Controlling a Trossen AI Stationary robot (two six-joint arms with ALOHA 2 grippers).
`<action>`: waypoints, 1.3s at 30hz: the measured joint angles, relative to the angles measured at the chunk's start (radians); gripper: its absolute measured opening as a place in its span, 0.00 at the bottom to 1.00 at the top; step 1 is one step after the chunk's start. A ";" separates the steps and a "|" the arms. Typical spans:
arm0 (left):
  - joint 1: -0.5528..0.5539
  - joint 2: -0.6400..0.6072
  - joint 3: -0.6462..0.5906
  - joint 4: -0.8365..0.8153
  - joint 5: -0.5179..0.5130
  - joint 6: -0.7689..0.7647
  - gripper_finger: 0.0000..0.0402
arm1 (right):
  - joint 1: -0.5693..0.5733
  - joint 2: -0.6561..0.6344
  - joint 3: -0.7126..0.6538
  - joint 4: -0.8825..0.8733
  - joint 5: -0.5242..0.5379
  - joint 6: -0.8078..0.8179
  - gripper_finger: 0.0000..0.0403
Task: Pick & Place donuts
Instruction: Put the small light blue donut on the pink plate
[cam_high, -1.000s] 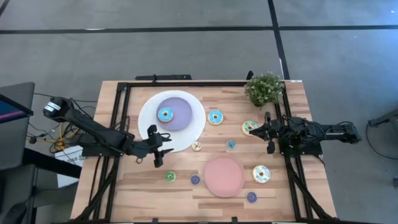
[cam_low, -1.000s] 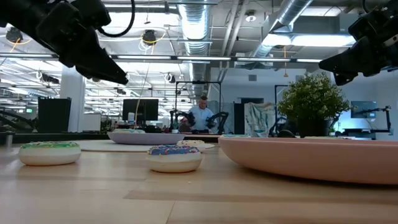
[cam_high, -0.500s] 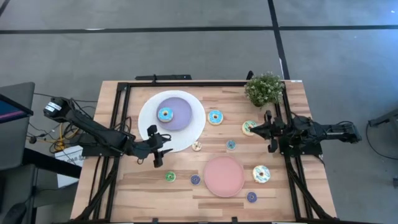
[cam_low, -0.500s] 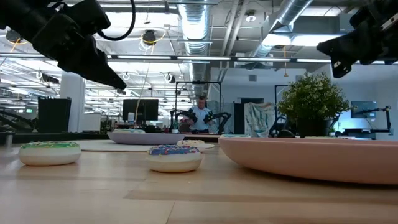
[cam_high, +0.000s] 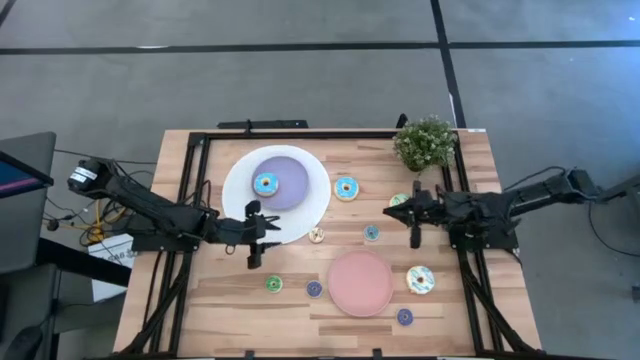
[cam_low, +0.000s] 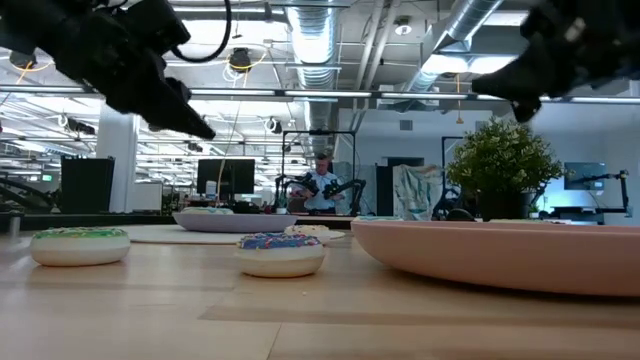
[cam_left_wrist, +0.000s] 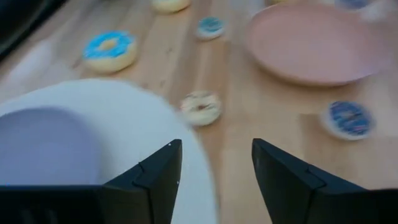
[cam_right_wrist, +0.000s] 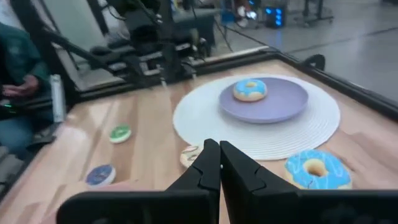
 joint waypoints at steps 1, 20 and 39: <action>-0.002 0.000 0.000 0.021 0.028 0.010 0.43 | 0.005 0.056 0.033 0.000 0.005 0.000 0.00; 0.011 0.005 0.001 0.042 0.082 0.030 0.33 | -0.089 0.733 0.718 -0.760 0.019 0.166 0.00; 0.267 0.170 0.001 0.260 0.505 0.232 0.33 | -0.124 0.890 0.794 -0.991 -0.164 0.410 0.28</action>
